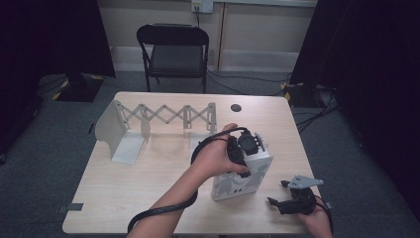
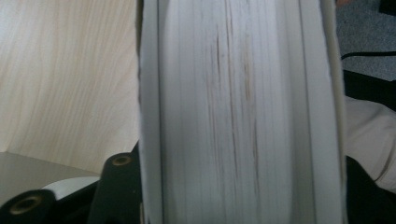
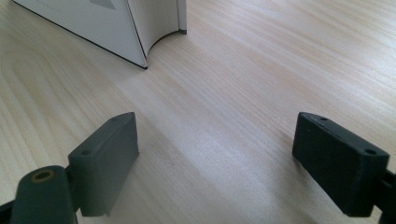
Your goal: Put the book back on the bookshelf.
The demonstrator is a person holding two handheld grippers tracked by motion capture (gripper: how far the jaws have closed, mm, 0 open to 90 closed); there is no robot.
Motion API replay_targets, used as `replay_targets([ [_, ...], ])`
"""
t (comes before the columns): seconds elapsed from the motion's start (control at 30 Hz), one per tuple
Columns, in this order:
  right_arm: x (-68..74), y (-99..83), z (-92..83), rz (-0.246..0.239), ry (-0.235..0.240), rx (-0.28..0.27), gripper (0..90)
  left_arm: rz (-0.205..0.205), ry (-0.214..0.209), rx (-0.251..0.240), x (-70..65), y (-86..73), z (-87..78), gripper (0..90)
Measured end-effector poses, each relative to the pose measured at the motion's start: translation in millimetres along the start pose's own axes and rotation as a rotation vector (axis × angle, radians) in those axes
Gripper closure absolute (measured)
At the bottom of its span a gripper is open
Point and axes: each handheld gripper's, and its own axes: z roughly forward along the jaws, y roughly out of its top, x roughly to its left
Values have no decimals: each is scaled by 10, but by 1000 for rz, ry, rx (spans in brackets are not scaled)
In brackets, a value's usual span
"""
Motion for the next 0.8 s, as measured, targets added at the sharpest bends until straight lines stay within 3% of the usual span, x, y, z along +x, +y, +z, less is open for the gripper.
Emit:
replay_targets([
  [0.2,-2,1,-1,1,1,1,138,0,14,-4,-42,-9,-7,516],
  [0.37,-2,2,-1,1,2,1,138,-54,28,-6,-64,-28,-16,520],
  [0.53,-2,2,-1,1,1,2,138,-68,36,14,-48,-52,-66,523],
  [0.8,-2,1,0,1,1,1,137,-108,38,-7,-18,-150,-202,523],
])
